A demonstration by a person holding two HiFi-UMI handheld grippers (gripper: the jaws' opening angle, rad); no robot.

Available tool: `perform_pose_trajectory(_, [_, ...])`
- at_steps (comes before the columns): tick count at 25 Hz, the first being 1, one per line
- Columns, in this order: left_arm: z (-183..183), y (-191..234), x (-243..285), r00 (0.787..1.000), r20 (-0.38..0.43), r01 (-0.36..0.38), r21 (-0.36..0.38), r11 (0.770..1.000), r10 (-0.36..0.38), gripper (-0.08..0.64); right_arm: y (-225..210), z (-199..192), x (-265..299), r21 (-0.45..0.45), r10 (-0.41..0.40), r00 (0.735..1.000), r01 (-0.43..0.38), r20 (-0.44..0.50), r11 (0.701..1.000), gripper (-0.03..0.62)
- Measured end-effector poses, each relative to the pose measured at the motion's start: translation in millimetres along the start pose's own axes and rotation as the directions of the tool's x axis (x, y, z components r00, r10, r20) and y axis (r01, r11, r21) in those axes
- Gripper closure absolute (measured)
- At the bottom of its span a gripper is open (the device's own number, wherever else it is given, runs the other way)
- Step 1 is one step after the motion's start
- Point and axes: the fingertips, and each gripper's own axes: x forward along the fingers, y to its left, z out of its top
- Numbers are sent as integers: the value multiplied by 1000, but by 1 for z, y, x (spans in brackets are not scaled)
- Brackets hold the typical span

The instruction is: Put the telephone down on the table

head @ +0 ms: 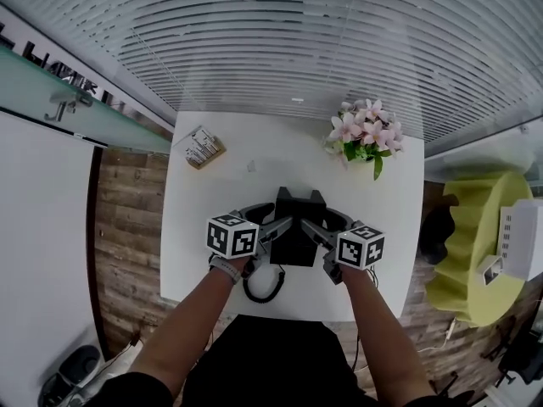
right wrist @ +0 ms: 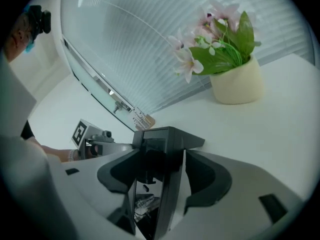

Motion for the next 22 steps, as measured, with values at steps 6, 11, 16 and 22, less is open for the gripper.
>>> perform_pose_trajectory(6, [17, -30, -46, 996, 92, -14, 115, 993, 3, 282, 18, 19, -44, -93, -146, 980, 159, 134, 983, 316])
perform_pose_trajectory(11, [36, -87, -92, 984, 171, 14, 253, 967, -59, 282, 86, 42, -85, -242, -98, 965, 158, 243, 957, 316])
perform_pose_trajectory(16, [49, -162, -138, 963, 241, 8, 422, 907, -121, 284, 164, 55, -131, -394, -33, 939, 175, 342, 902, 318])
perform_pose_trajectory(22, [47, -238, -181, 936, 294, -13, 577, 817, -192, 314, 237, 59, -182, -560, 30, 910, 229, 414, 796, 319])
